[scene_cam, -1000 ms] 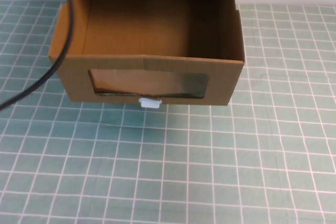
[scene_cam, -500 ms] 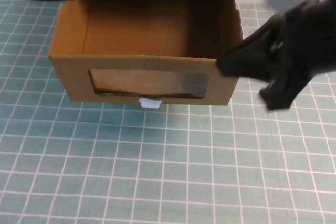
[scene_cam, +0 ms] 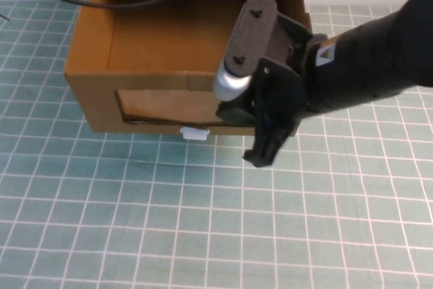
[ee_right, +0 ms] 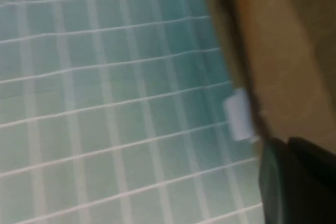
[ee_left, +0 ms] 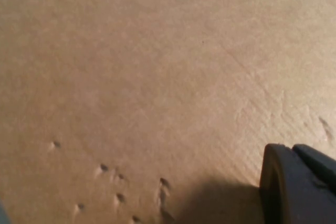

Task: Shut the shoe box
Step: Close the shoe box with your right arm

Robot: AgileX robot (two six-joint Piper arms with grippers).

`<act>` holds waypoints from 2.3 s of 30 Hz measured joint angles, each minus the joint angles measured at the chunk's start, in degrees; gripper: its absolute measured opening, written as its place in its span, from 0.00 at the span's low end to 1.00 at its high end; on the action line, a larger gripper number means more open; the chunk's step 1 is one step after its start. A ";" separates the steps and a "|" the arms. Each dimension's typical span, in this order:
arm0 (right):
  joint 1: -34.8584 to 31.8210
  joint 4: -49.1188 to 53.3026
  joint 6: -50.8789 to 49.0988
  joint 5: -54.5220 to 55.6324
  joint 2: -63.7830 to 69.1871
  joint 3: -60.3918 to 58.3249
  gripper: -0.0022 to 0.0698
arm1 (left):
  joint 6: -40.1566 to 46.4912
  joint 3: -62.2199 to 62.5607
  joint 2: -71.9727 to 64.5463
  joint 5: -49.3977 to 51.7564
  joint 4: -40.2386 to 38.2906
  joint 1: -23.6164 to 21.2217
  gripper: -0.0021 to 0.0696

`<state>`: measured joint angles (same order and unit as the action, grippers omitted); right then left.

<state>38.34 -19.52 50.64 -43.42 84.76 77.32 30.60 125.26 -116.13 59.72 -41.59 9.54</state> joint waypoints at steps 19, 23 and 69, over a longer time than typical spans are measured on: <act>-1.27 -1.81 0.00 14.32 16.25 11.82 0.01 | -0.14 0.56 -0.08 1.54 0.12 0.00 0.02; -3.70 -3.92 0.35 14.45 19.71 16.29 0.01 | -0.14 0.56 -0.08 1.67 0.02 0.00 0.02; 4.22 -11.48 14.49 37.12 21.25 4.70 0.01 | 1.50 0.56 -0.08 1.48 -0.19 0.00 0.02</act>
<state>42.56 -31.01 65.14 -6.30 106.02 82.02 32.10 125.82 -116.21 61.20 -41.78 9.54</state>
